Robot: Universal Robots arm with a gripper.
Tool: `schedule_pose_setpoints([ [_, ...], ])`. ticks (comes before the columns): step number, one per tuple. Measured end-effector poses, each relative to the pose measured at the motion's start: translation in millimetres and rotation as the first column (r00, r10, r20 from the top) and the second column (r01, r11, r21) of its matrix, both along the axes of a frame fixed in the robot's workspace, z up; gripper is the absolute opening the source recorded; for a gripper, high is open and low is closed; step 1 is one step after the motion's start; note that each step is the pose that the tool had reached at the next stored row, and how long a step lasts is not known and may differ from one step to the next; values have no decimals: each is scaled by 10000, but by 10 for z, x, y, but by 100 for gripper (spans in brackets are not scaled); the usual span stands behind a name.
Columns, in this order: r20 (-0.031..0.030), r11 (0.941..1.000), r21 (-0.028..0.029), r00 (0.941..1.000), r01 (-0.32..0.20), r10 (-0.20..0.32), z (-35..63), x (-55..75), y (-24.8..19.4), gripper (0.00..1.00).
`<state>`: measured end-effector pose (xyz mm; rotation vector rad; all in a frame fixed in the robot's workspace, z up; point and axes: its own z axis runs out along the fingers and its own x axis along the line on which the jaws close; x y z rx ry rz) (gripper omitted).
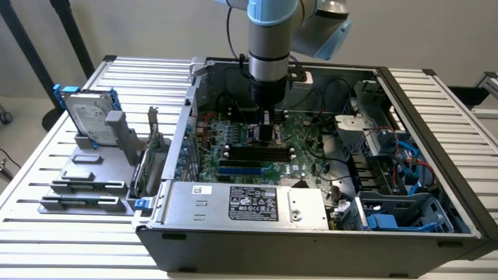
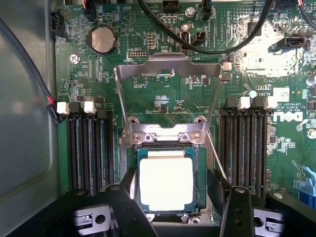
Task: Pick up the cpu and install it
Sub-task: 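Place the cpu into insertion slot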
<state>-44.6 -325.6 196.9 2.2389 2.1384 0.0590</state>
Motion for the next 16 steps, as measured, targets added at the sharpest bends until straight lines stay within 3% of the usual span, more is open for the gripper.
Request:
schedule_pose_setpoints([
  [5, -5, 9999, -108, 10000, 19, -19, 0, 4, 2, 69],
  [11, -7, 9999, -113, 10000, 22, -22, 56, 4, 2, 69],
  [13, -7, 10000, -96, 10000, 23, -23, 68, 3, 2, 69],
  [16, -8, 10000, 33, 10000, 22, -22, 78, 3, 1, 69],
])
